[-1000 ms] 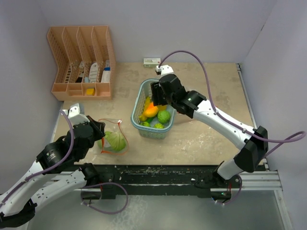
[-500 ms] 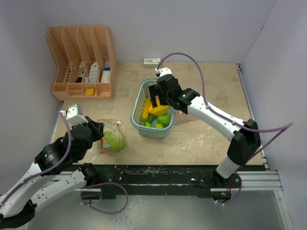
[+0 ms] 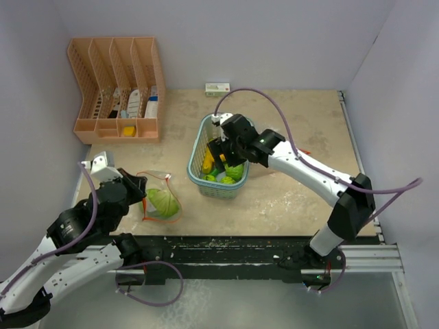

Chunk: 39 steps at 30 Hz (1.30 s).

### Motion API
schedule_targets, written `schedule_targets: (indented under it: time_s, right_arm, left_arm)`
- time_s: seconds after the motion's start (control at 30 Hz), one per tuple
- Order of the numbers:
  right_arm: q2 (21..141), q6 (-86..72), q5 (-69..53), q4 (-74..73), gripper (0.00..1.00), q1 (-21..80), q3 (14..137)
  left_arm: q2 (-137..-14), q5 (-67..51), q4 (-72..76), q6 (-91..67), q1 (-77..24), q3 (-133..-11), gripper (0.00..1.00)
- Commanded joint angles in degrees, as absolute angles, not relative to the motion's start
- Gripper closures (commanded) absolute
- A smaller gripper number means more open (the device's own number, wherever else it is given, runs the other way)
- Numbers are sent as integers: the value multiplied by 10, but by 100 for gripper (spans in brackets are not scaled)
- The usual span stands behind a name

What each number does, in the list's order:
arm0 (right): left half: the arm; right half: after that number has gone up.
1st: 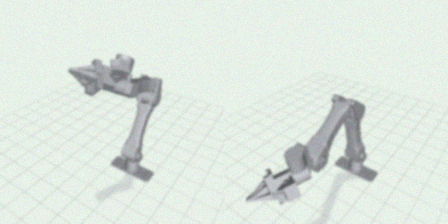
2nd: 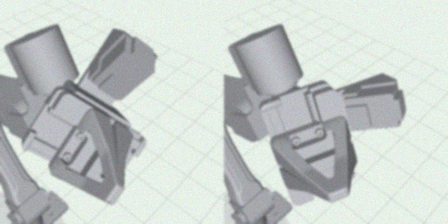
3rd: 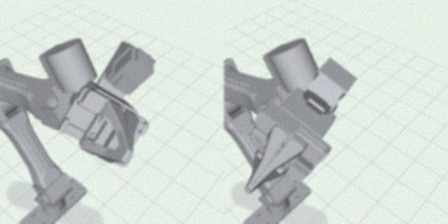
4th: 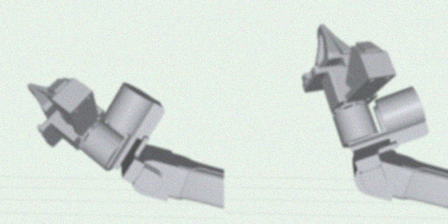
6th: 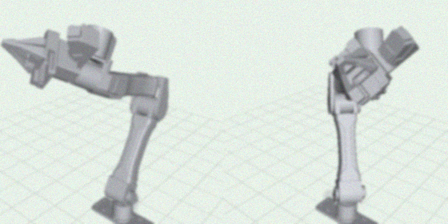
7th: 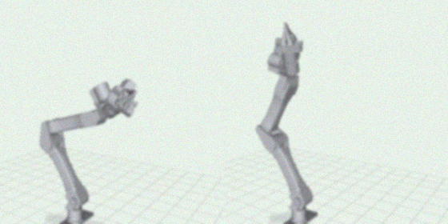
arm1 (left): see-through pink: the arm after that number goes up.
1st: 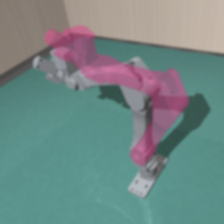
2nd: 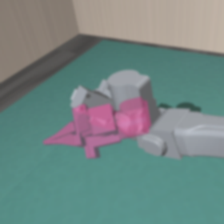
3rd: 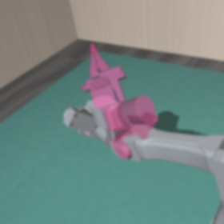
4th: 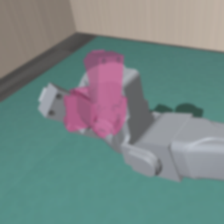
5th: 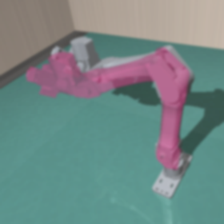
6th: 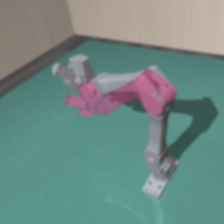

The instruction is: Place the food in the zip-top bag and seal the zipper

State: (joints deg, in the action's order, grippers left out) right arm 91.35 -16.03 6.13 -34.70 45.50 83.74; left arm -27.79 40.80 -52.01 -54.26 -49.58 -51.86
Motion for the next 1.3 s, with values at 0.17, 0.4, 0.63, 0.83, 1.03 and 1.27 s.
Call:
schedule_targets:
  time_s: [0.17,0.4,0.63,0.83,1.03,1.27]
  right_arm:
    - [970,-160,49,-380,16,468,821]
    - [1031,-150,79,-393,16,470,832]
    - [1058,-181,201,-402,14,472,857]
    - [1047,-200,246,-406,14,475,868]
    - [1082,-225,237,-385,13,474,850]
    - [1118,-244,229,-345,20,474,809]
  left_arm:
    - [-250,431,-504,-535,-497,-534,100]
    - [-260,434,-500,-524,-497,-540,100]
    - [-262,435,-483,-509,-497,-532,100]
    - [-264,431,-467,-494,-497,-528,100]
    - [-264,427,-462,-494,-497,-523,100]
    - [-272,412,-460,-493,-497,-524,100]
